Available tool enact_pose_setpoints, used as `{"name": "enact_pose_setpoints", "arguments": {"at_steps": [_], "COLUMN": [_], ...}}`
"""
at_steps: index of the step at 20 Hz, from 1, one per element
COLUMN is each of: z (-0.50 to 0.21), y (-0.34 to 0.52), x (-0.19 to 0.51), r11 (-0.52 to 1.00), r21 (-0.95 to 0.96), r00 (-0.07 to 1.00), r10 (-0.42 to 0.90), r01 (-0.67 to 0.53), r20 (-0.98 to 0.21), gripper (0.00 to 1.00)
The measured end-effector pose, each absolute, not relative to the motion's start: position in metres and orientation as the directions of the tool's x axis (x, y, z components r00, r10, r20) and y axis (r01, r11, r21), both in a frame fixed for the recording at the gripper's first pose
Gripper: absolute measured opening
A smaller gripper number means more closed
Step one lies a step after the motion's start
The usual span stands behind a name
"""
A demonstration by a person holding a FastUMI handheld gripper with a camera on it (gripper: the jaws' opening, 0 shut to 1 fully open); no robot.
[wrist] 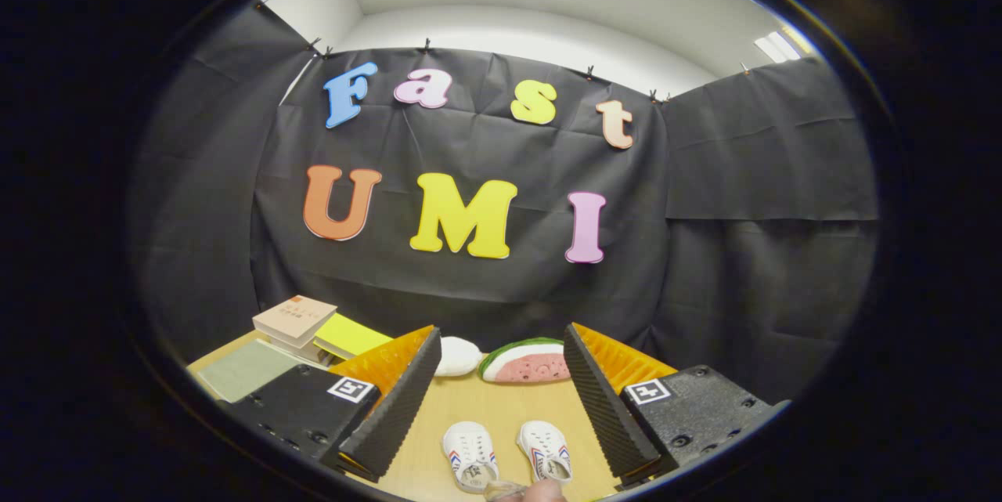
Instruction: Open the storage box then place both shoes into the box .Put the left shoe in first, then the right shoe, with the right side of both shoes facing outward in a uniform manner.
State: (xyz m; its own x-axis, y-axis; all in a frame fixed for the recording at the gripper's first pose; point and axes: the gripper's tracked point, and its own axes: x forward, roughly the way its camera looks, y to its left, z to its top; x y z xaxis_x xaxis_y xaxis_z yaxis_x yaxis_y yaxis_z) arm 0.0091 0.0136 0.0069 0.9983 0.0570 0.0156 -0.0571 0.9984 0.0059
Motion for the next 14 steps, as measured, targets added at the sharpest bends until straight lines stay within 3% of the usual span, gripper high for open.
{"name": "enact_pose_setpoints", "arguments": {"at_steps": [14], "z": [0.001], "y": [0.019], "x": [0.029], "r11": [0.988], "r21": [0.012], "r00": [0.988], "r10": [0.156], "r01": [-0.156], "r20": [-0.019], "gripper": [1.0]}}
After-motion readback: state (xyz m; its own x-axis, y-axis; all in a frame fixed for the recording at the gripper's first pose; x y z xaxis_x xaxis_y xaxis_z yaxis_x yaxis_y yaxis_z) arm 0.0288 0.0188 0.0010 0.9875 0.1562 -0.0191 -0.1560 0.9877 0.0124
